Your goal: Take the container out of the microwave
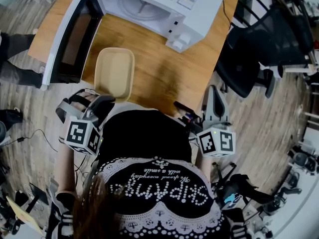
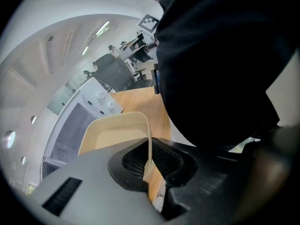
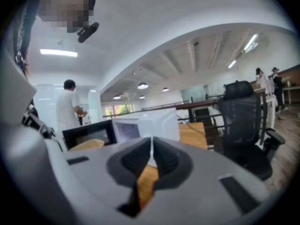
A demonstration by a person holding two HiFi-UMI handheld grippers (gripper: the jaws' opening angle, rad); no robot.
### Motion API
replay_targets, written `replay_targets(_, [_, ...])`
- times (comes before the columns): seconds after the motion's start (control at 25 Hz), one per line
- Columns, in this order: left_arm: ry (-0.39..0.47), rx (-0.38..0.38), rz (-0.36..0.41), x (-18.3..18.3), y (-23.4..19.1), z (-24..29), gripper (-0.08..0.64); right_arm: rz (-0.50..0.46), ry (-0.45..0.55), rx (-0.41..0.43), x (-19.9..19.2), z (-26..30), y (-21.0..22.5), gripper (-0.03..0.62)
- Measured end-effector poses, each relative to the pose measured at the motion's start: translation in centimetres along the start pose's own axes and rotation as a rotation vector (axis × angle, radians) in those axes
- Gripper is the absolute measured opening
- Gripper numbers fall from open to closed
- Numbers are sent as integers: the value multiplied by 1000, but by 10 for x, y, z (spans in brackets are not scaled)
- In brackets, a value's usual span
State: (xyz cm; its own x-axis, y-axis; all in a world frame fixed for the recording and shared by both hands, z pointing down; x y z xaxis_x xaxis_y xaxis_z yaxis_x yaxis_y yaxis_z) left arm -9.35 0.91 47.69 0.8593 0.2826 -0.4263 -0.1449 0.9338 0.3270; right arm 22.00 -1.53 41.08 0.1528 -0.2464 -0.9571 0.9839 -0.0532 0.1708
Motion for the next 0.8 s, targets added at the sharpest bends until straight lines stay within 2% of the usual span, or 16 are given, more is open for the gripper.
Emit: replay_targets(0.8, [-7, -4, 10, 1, -3, 0, 44, -12, -10, 2, 1, 2, 1, 37])
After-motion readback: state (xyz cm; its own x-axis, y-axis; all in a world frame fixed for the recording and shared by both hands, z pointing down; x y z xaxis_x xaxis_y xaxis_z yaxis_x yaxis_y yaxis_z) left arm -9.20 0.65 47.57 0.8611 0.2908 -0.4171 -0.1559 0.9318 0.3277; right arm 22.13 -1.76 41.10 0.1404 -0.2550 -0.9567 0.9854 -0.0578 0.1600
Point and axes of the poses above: the fingertips, and each gripper's own axes: z forward along the fingers, y to its right, x out of its top, the point moved 5 cm from there along -z, backward along the fingers, and after that the axes turned 5 degrees about -x, right-handed, at the moved point
